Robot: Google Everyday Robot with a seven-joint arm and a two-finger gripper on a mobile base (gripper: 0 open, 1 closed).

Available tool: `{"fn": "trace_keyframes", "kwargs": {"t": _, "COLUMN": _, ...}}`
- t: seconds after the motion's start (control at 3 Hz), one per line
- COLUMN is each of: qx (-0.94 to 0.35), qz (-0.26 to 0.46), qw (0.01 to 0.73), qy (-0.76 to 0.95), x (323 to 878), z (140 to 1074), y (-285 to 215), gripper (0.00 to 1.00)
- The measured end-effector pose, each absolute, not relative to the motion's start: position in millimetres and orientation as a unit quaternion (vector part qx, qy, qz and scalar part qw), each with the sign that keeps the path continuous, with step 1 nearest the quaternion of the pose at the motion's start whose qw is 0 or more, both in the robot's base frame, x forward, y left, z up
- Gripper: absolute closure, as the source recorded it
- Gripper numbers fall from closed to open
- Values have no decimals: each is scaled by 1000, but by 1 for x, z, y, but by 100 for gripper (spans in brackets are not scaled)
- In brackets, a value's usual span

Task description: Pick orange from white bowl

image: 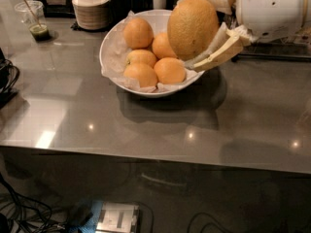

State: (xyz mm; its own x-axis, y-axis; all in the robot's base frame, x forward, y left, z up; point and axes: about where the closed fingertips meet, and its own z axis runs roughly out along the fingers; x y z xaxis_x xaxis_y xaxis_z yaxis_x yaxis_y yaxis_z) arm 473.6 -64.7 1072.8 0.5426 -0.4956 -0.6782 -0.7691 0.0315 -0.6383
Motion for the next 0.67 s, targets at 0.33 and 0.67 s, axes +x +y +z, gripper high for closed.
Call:
{"fn": "trace_keyframes", "kwargs": {"t": 0.33, "qx": -660, "qz": 152, "qw": 574, "qy": 459, "x": 466, "z": 1059, "y": -67, "gripper": 100}}
{"fn": "trace_keyframes", "kwargs": {"t": 0.67, "qx": -661, "qz": 152, "qw": 574, "qy": 458, "x": 463, "z": 1061, "y": -65, "gripper": 100}}
